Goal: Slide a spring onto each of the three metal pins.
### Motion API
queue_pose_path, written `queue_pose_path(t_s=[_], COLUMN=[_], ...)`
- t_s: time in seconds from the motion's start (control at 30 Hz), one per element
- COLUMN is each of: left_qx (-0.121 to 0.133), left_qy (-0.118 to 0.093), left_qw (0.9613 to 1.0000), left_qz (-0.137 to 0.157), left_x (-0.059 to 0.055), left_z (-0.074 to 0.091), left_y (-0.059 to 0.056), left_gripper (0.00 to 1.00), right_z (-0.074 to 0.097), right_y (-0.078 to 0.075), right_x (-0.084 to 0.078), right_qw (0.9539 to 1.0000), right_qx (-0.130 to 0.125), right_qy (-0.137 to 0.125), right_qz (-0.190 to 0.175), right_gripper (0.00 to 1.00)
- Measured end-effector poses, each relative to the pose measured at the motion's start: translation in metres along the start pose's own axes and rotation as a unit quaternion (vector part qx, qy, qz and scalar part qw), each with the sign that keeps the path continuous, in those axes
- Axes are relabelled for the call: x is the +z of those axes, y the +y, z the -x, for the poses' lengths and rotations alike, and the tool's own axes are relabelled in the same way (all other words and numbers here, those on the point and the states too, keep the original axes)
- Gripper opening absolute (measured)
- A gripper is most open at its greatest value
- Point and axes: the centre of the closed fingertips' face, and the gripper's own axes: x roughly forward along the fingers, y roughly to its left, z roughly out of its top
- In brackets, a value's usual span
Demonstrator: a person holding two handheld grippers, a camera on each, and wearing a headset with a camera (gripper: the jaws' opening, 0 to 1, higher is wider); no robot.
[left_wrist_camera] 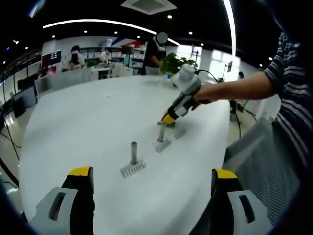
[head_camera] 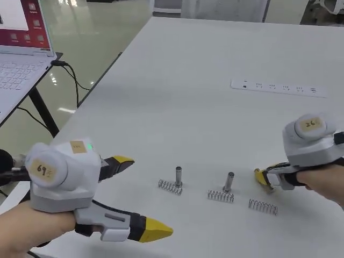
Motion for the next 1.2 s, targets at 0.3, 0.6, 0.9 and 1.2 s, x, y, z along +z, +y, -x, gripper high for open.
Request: queue_pose_path(t_s=[0.3, 0.6, 0.9, 1.2], left_qx=[-0.005, -0.008, -0.005, -0.009], left_qy=[0.002, 0.002, 0.0, -0.001], left_qw=[1.0, 1.0, 1.0, 1.0], left_qz=[-0.002, 0.0, -0.002, -0.002], left_x=[0.0, 0.001, 0.003, 0.004], left_z=[0.0, -0.003, -0.004, -0.005], left_y=[-0.003, -0.008, -0.007, -0.01], left_gripper=[0.97, 0.97, 0.98, 0.98], right_z=[0.007, 0.027, 0.039, 0.042], right_y=[-0.004, 0.0, 0.009, 0.01], right_x=[0.001, 0.005, 0.012, 0.007], right_qw=[0.9997, 0.9972, 0.9928, 0.9912], right_qx=[0.008, 0.014, 0.015, 0.011], right_qy=[-0.017, -0.072, -0.118, -0.129], right_qz=[-0.014, -0.019, 0.012, 0.024], right_gripper=[0.05, 0.05, 0.05, 0.05])
